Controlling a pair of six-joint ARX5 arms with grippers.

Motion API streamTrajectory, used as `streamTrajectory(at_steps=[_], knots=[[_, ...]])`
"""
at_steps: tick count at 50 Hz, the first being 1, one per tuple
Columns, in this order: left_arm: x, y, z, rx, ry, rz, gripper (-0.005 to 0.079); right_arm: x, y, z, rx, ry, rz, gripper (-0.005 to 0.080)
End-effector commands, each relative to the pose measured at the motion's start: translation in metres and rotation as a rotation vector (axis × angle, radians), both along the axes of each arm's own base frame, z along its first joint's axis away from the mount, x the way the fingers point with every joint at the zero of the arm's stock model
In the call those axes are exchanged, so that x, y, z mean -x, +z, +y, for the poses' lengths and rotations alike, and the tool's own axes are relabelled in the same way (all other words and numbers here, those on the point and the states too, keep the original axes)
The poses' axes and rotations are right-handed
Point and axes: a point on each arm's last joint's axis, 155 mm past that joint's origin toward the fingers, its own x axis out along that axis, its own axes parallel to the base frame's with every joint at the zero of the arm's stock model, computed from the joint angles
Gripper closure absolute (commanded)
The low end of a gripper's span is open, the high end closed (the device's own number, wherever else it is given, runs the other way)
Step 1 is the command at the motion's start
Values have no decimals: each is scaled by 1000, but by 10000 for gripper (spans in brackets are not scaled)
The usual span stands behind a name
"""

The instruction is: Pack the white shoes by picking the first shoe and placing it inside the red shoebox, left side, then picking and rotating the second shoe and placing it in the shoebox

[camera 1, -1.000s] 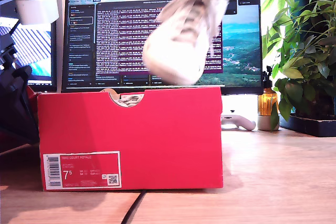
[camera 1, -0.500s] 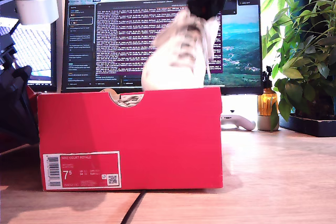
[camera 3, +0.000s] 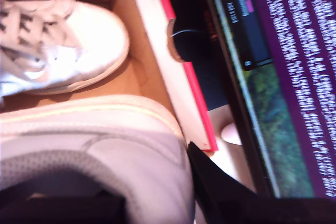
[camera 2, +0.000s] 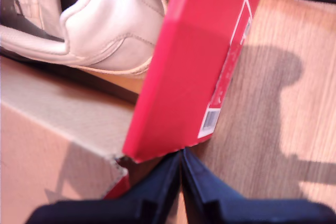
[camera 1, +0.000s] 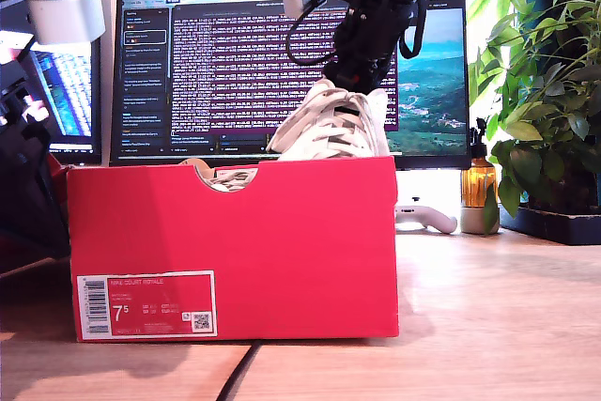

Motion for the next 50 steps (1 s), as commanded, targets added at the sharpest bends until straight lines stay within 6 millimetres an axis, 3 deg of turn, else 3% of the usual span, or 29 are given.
streamTrajectory(at_steps=[1,14,26,35,50], knots=[[-4,4,-5,18,-1,-12,761,0,7,10,-19,22,-8,763],[-4,4,-5,18,-1,-12,761,9,-10,28,-6,63,27,762],[-4,4,-5,18,-1,-12,761,7,-33,32,18,64,62,751],[-4,4,-5,18,-1,-12,761,2,-35,32,13,60,52,742],[-4,4,-5,18,-1,-12,761,-5,-55,26,36,40,76,513]])
